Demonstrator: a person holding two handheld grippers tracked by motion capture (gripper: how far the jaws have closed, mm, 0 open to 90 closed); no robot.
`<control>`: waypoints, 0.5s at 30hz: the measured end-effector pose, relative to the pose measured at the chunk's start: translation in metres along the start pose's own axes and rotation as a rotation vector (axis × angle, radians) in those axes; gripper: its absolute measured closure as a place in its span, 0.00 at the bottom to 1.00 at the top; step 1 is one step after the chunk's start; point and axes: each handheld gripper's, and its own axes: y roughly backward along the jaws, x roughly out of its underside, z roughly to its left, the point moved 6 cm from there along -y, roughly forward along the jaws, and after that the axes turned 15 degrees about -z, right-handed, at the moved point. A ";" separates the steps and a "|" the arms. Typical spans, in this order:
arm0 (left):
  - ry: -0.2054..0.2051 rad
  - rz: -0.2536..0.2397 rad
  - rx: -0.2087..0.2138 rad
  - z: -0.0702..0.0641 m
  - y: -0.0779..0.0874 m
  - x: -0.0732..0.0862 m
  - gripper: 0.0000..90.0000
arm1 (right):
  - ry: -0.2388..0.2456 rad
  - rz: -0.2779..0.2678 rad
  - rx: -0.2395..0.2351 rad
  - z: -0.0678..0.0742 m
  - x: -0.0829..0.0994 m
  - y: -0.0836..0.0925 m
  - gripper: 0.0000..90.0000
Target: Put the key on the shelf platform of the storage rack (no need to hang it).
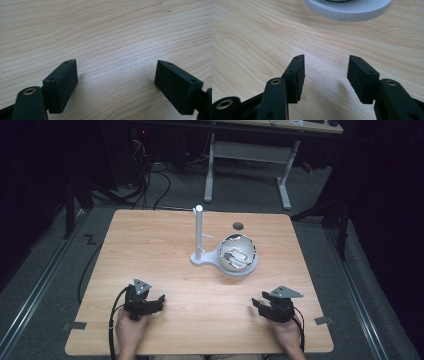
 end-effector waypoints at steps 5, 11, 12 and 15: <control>-0.001 0.001 0.000 0.000 0.000 0.000 0.21 | 0.022 0.012 0.008 0.000 0.002 -0.004 0.54; -0.001 0.001 0.000 0.000 0.000 0.000 0.21 | 0.032 0.032 0.016 -0.001 0.005 -0.007 0.54; -0.001 0.001 0.000 0.000 0.000 0.000 0.21 | 0.033 0.033 0.015 -0.001 0.006 -0.008 0.54; -0.001 0.001 0.000 0.000 0.000 0.000 0.21 | 0.024 0.030 0.013 -0.001 0.008 -0.009 0.53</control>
